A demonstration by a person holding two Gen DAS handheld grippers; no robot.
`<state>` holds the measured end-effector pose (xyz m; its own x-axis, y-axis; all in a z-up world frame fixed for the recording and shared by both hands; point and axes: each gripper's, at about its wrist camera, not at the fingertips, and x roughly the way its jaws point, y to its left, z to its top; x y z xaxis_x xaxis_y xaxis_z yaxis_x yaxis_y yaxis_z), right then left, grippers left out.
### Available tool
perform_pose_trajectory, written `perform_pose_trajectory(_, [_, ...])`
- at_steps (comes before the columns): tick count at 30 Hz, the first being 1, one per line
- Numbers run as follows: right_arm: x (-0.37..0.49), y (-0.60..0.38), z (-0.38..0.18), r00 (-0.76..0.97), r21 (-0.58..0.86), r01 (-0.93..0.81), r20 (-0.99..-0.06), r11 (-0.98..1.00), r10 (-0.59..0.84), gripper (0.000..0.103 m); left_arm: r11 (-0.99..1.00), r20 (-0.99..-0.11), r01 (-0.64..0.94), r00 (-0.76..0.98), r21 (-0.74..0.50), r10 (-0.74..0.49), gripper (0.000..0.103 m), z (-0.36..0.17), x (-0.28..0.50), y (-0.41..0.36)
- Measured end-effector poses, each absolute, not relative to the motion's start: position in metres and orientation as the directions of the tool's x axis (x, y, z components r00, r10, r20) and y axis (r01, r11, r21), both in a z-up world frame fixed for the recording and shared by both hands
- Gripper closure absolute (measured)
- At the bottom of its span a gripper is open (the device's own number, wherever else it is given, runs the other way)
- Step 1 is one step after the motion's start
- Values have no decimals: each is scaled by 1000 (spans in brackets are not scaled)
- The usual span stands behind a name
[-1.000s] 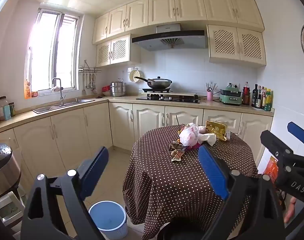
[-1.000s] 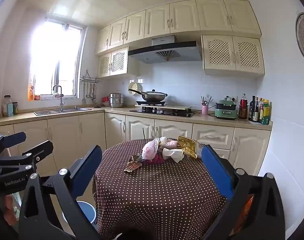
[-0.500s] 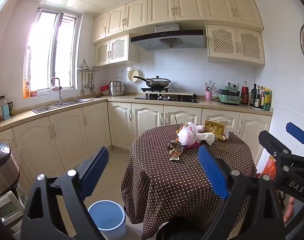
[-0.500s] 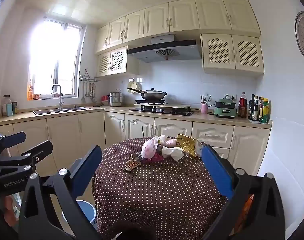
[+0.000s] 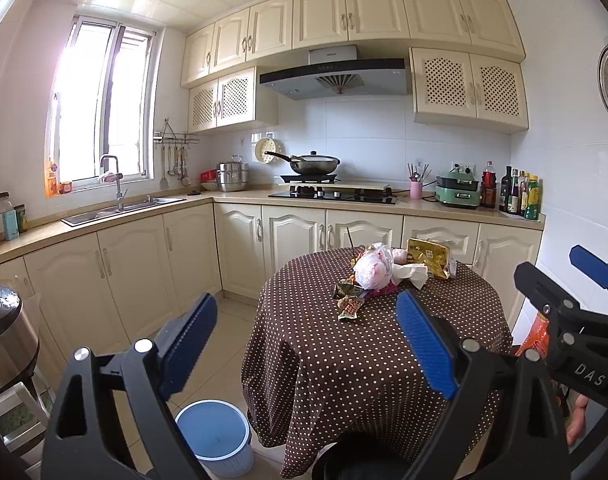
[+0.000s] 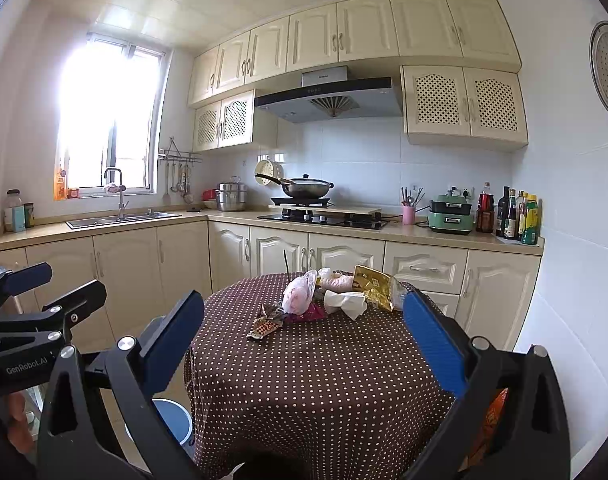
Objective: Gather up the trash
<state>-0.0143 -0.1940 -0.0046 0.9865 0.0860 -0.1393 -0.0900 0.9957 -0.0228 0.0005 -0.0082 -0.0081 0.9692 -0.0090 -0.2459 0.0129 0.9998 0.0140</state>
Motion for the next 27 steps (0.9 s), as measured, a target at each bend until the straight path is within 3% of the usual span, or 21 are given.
perform_pose_trajectory(27, [-9, -191, -11, 984, -27, -98, -152, 995, 93, 7, 1000, -249, 16, 968, 15, -12, 14, -7, 1, -9])
